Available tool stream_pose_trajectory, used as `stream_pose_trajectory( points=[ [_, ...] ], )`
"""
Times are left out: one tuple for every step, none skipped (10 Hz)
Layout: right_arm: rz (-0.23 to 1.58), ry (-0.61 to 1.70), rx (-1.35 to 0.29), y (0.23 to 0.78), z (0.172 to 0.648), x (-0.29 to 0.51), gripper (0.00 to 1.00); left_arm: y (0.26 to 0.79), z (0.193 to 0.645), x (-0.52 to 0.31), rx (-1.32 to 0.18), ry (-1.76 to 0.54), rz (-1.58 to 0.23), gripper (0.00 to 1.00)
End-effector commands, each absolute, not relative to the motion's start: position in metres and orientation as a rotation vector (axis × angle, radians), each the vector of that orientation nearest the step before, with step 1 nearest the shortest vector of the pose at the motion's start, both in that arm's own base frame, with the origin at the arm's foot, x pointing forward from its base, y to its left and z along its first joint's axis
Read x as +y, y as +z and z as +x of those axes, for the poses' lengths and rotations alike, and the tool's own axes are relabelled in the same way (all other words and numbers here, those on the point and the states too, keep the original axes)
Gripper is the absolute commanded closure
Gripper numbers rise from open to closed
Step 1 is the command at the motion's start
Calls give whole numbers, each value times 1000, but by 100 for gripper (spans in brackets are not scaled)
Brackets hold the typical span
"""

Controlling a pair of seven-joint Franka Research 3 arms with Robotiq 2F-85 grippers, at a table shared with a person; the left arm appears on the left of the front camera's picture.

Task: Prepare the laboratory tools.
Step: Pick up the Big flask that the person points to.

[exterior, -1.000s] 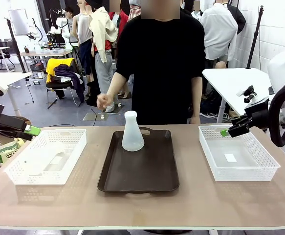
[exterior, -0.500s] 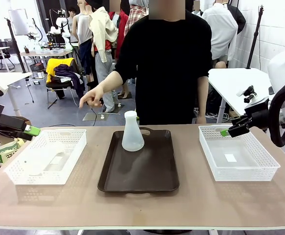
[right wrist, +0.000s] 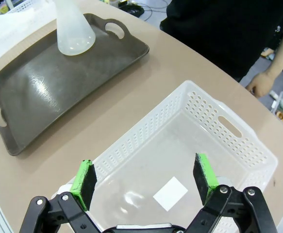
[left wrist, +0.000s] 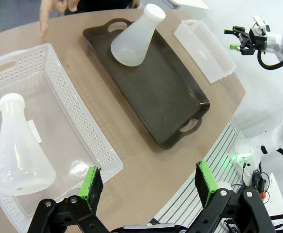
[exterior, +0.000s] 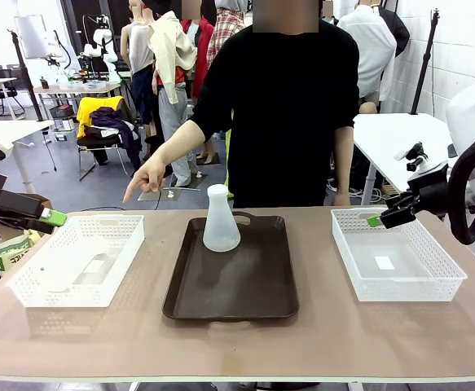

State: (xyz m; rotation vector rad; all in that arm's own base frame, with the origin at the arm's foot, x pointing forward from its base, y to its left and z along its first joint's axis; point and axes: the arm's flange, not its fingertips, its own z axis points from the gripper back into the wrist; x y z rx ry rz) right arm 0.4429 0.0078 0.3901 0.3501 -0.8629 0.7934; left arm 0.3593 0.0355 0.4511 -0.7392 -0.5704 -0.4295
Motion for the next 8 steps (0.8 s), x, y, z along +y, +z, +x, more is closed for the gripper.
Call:
stream_pose_trajectory(
  points=[
    [346,800,-856,390,443,7,0,448,360,36,-596,-439,-757,0],
    [346,800,-856,390,443,7,0,448,360,36,-596,-439,-757,0],
    [346,800,-856,390,443,7,0,448,360,36,-596,-439,-757,0],
    [346,800,-856,390,443,7,0,448,360,36,-596,-439,-757,0],
    [346,800,-856,390,443,7,0,451,359,36,-570,-430,-740,0],
    [346,800,-856,390,443,7,0,461,365,31,-584,-428,-657,0],
    [346,800,-856,390,443,7,0,472,379,27,-581,-407,-562,0],
    [346,800,-856,390,443,7,0,481,404,23,-527,-379,-448,0]
  ],
)
